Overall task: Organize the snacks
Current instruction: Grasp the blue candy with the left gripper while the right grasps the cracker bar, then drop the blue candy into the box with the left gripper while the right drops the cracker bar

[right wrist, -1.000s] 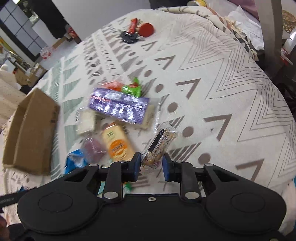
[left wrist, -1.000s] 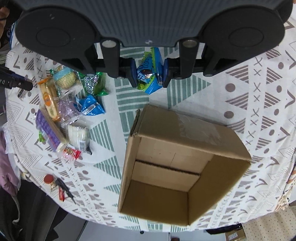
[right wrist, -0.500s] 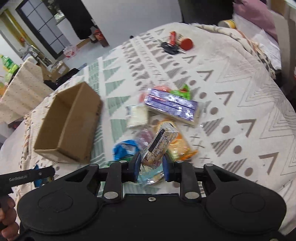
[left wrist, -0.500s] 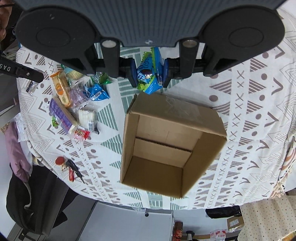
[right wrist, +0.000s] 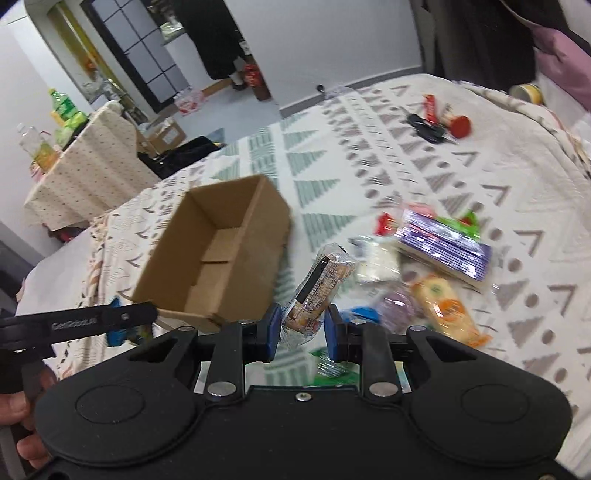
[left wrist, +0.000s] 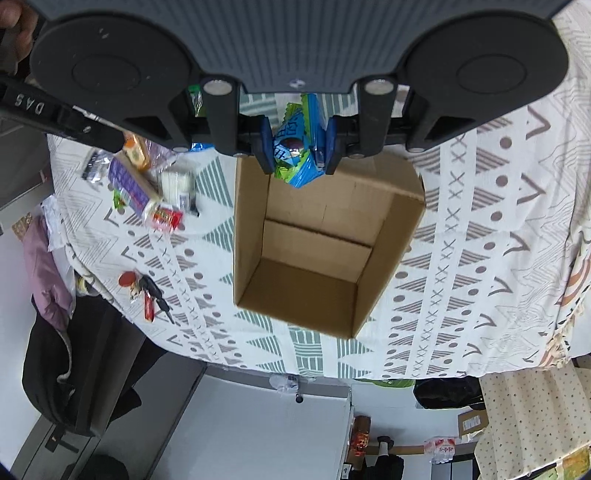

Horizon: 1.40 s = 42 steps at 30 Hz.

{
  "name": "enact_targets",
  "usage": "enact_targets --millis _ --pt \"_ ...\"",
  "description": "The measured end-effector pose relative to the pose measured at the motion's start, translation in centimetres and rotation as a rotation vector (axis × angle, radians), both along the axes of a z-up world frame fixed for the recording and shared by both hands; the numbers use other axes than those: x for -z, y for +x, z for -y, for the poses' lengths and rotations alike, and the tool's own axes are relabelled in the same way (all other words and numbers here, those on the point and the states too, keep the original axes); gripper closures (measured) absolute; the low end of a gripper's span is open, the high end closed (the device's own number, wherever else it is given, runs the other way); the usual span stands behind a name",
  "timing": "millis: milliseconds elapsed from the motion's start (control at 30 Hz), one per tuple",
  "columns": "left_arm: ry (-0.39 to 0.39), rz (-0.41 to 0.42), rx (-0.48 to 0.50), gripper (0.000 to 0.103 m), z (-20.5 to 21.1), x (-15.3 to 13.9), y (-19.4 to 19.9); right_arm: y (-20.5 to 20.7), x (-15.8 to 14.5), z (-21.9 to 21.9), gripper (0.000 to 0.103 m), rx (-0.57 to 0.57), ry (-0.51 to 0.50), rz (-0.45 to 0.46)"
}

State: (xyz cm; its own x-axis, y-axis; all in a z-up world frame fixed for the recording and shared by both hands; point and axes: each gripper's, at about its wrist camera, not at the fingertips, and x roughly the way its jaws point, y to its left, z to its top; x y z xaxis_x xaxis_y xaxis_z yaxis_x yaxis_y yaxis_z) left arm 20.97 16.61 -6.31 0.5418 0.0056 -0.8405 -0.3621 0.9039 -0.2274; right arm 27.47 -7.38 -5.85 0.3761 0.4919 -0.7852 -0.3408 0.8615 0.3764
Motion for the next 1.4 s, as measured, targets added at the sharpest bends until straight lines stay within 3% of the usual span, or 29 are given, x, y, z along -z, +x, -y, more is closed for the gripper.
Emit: enact_targets --millis 600,867,967,1033,1167,1400 --pt "-0.041 0.023 -0.047 0.075 -5.4 0.6 3.8 1.7 -0.8 -8.3 0.078 -0.091 0.034 0.022" --pt "-0.036 -0.001 -0.089 0.065 -6.7 0.6 3.3 2.0 -0.5 -10.7 0.077 -0.138 0.049 0.017" --pt "-0.041 -0.008 -0.107 0.058 -7.0 0.4 2.6 1.9 -0.4 -11.0 0.066 -0.142 0.047 -0.001" --pt "-0.04 -0.015 -0.114 0.054 -7.1 0.3 2.2 1.6 -0.5 -10.5 0.048 -0.131 0.054 0.01" --pt "-0.034 -0.023 -0.122 0.037 -6.6 0.1 1.7 1.3 -0.6 -9.0 0.046 -0.096 0.045 0.016" --pt "-0.018 -0.029 -0.125 0.028 -4.8 -0.7 1.0 0.6 -1.2 -6.0 0.021 -0.041 0.026 0.044"
